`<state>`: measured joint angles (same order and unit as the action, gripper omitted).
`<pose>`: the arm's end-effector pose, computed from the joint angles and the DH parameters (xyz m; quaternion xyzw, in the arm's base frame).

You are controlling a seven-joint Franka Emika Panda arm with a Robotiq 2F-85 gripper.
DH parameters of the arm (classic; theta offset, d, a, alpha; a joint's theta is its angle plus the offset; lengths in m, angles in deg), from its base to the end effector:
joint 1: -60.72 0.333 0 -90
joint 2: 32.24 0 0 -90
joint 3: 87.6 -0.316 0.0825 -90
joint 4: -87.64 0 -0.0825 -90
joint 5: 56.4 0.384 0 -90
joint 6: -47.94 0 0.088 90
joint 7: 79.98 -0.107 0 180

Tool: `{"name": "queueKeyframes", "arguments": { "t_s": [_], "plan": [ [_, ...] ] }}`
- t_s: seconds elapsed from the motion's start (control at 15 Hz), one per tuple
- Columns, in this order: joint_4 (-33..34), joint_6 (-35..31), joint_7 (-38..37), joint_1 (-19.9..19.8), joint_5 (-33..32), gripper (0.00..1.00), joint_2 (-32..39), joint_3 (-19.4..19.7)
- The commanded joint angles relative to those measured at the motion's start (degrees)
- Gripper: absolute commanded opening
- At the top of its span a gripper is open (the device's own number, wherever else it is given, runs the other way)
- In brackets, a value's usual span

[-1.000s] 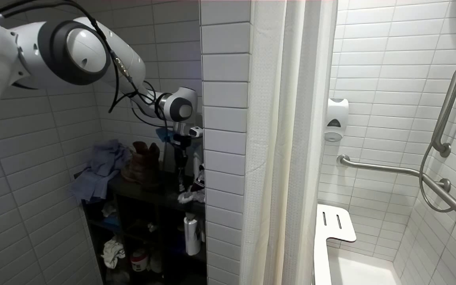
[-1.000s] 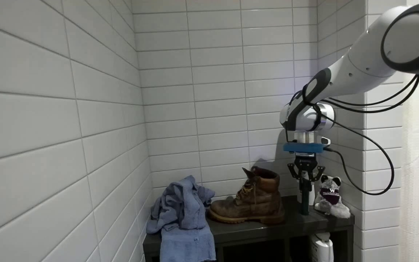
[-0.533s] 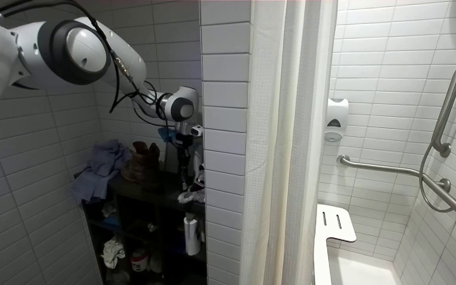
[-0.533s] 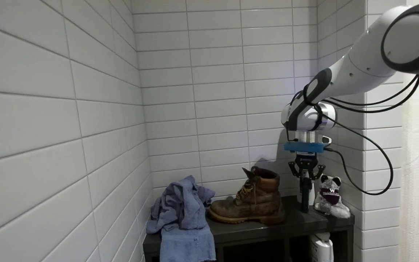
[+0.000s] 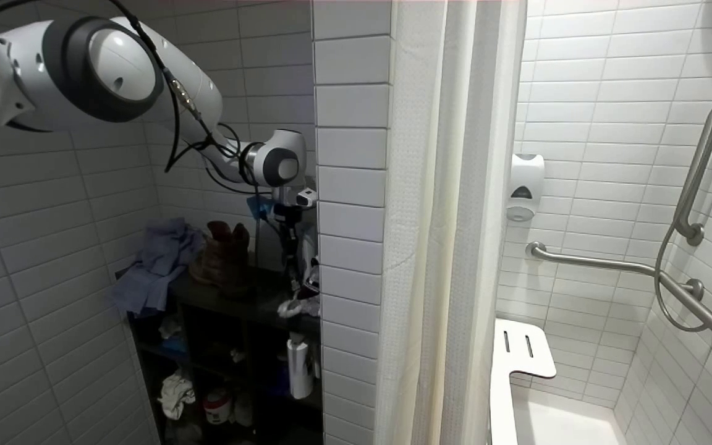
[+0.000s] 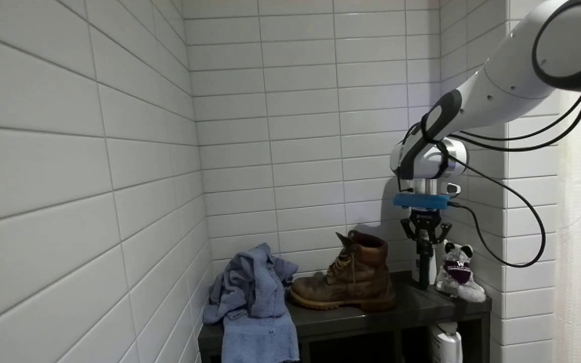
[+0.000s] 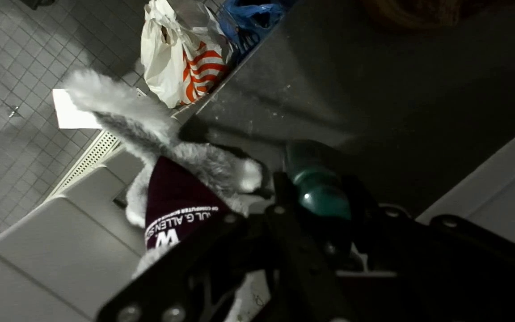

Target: Put the dark green bottle in the brown shoe.

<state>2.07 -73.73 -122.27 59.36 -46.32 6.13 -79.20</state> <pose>0.7034 -0.0956 0.2770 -0.8834 0.4675 0.0228 0.0230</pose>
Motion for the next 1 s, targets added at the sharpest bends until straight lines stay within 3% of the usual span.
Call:
{"name": "queueKeyframes", "arguments": {
  "t_s": [0.0, 0.47, 0.93],
  "plan": [
    [-7.72, -2.78, -1.69, 1.92, -2.79, 0.08, -5.80, 1.09],
    [-16.49, -6.42, -1.92, 3.16, -5.11, 0.08, -12.73, 0.63],
    [-18.99, -7.03, -2.68, 2.61, -4.30, 0.08, -18.75, 0.25]
  ]
}}
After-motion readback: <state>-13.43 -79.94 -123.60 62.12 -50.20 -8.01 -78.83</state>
